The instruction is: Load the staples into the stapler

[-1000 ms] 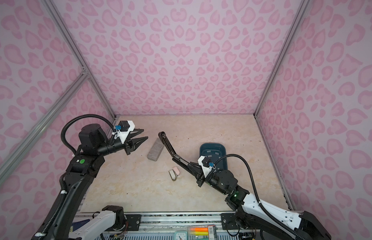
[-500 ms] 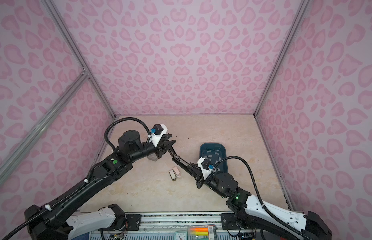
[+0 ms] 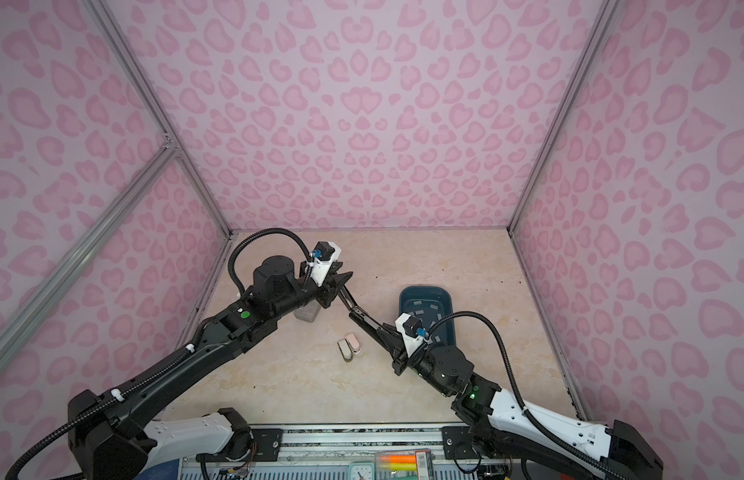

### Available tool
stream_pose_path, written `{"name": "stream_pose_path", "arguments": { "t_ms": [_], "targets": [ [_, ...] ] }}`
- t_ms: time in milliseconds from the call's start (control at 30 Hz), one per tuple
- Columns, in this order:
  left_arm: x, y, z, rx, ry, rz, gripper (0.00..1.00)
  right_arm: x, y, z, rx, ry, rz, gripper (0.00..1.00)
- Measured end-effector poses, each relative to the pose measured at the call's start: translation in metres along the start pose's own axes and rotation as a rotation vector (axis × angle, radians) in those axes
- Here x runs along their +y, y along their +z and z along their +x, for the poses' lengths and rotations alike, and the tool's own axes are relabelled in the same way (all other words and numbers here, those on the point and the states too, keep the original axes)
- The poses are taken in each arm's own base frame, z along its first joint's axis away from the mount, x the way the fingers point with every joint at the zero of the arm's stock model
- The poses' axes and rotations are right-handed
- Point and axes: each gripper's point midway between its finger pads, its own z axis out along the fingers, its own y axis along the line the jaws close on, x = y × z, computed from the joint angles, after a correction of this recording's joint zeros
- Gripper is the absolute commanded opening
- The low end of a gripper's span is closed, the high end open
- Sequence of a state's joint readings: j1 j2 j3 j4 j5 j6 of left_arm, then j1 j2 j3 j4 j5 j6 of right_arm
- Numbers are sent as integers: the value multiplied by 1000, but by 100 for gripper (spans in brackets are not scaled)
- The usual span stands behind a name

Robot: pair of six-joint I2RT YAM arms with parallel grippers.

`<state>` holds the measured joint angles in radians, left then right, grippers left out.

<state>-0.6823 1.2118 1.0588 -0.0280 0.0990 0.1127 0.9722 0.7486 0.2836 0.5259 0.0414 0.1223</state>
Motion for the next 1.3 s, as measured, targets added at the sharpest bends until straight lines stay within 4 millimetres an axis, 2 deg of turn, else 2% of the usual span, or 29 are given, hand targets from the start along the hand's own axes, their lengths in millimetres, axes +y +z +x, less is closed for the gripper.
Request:
{"name": "stream_pose_path", "arguments": {
  "t_ms": [100,267,333,400,500,633,733,833,933,967,1067,1133,1300],
  "targets": [
    [6,-5,-3,-8,-24,-33,50,-7,1,2,2,22,42,0],
    [31,-35,-23,-87,-142,-173,73,-18,11,12,43,48,117,0],
    [45,-48,-22,-109,-220,-247,83,-23,17,17,61,74,158,0],
    [56,-56,-11,-109,-295,-304,86,-27,20,26,86,85,192,0],
    [65,-63,17,-78,-402,-362,87,-35,24,38,119,98,241,0],
    [64,-70,61,-18,-483,-385,88,-40,28,45,131,111,278,0],
    [61,-76,85,5,-493,-388,83,-43,32,55,148,114,302,0],
    [59,-81,107,10,-471,-398,85,-46,39,70,172,123,328,0],
    [56,-77,139,60,-469,-407,79,-49,46,88,202,124,347,0],
    [55,-74,143,78,-468,-402,78,-50,48,94,204,133,356,0],
    [56,-62,135,91,-453,-390,78,-52,56,117,241,146,372,0],
    [56,-57,136,104,-444,-389,78,-51,63,129,261,151,380,0],
    [53,-55,140,125,-442,-372,79,-48,81,152,274,163,399,0]
  ]
}}
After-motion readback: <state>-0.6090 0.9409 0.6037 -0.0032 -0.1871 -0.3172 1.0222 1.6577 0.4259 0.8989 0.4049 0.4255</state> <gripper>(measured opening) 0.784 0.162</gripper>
